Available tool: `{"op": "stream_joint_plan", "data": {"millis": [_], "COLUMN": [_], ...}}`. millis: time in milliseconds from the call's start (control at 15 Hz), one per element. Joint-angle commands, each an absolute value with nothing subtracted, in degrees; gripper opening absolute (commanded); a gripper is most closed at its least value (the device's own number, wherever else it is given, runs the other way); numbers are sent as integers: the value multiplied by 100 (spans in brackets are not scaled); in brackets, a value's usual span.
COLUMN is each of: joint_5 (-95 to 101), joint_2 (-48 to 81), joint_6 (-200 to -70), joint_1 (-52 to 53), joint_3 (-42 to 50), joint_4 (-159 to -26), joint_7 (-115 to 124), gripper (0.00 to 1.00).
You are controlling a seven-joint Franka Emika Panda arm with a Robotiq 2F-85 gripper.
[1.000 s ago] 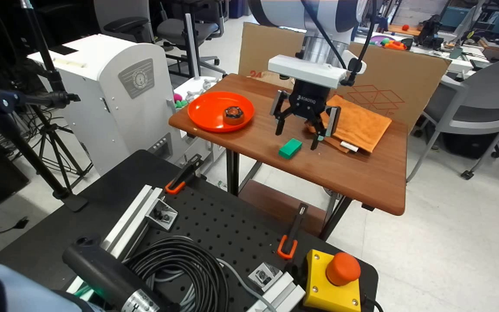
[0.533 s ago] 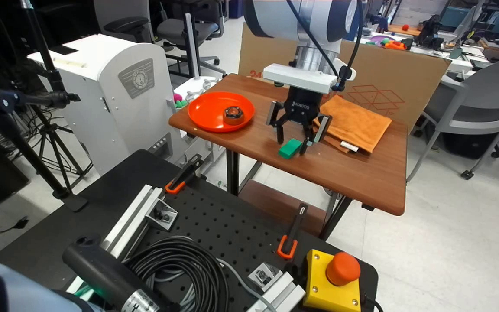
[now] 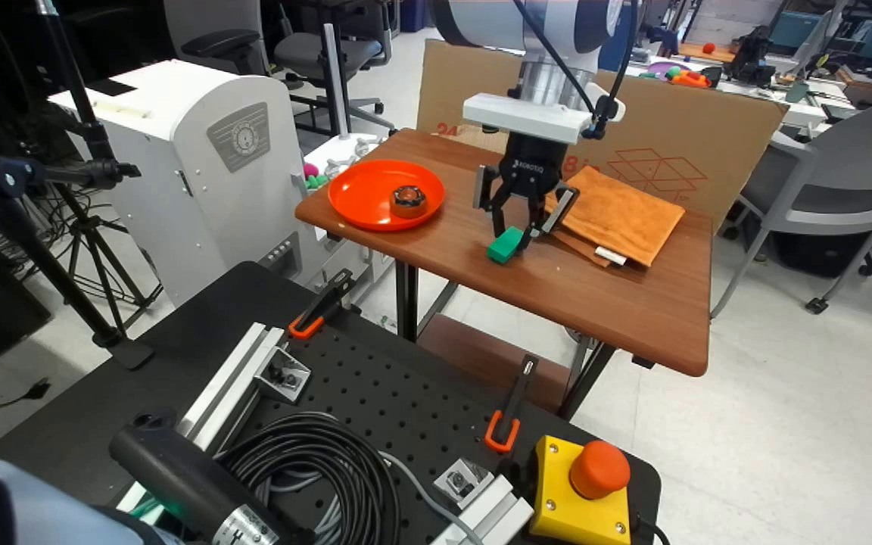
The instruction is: Move the green block backwards
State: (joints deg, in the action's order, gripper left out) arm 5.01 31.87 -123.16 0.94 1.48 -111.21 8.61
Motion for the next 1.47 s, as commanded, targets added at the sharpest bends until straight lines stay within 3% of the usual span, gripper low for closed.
{"op": "stream_joint_plan", "data": {"millis": [0,400,1400], "joint_5": [404,223,665], "joint_2": [2992,3481,6609], "joint_6": [-12156,-11307,-9944], "joint_1": [258,449,880], "joint_3": [71,-70,294], "joint_4": [-10787,-9125,-5094], "joint_7": [942,963,1394], "gripper": [14,14,14]}}
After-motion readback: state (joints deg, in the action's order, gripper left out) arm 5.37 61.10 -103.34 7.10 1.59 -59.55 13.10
